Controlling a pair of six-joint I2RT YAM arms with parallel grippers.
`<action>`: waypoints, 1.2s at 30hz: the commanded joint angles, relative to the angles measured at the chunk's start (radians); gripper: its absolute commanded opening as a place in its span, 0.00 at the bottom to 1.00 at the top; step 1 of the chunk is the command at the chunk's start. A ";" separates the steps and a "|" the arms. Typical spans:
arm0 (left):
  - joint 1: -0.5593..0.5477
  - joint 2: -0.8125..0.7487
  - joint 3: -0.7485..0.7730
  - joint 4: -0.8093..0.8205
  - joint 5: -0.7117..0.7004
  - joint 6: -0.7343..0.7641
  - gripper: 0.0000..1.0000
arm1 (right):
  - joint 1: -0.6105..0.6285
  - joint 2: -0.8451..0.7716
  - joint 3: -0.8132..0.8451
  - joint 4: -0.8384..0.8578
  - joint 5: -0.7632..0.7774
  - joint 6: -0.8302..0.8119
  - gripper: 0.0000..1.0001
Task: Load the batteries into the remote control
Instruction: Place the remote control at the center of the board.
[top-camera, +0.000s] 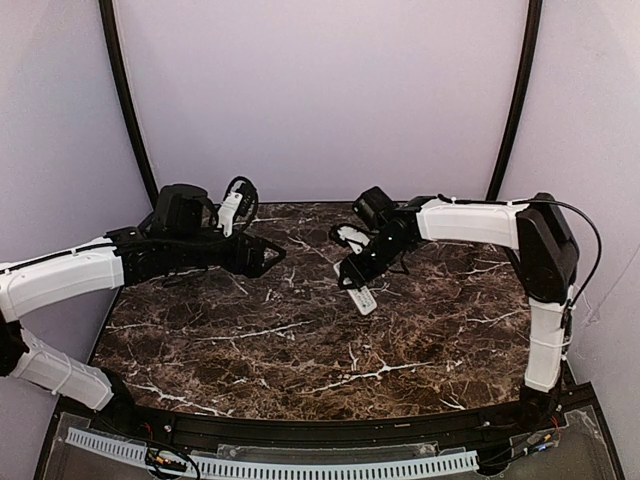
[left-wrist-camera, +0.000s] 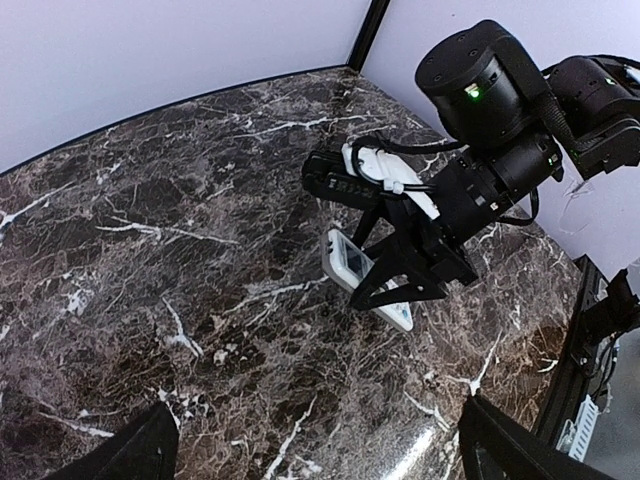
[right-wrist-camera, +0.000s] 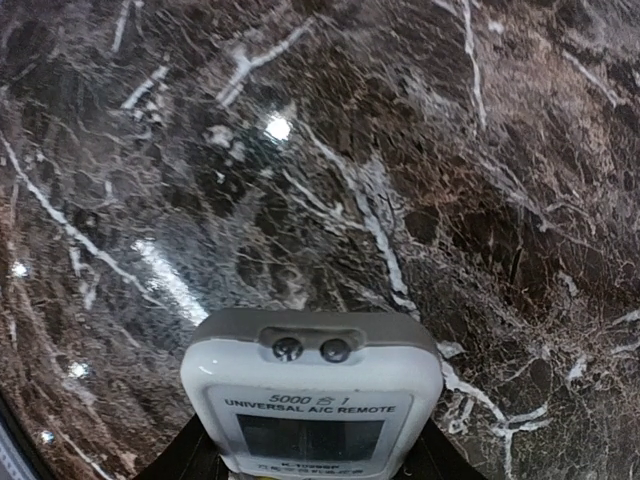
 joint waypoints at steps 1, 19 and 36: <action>0.005 0.005 0.018 -0.061 -0.028 0.000 0.99 | 0.021 0.063 0.097 -0.131 0.159 -0.039 0.27; 0.006 0.070 0.014 -0.075 -0.027 0.021 0.99 | 0.030 0.239 0.182 -0.186 0.162 -0.049 0.35; 0.006 0.096 -0.006 -0.055 -0.024 0.016 0.98 | 0.035 0.319 0.261 -0.193 0.125 -0.080 0.65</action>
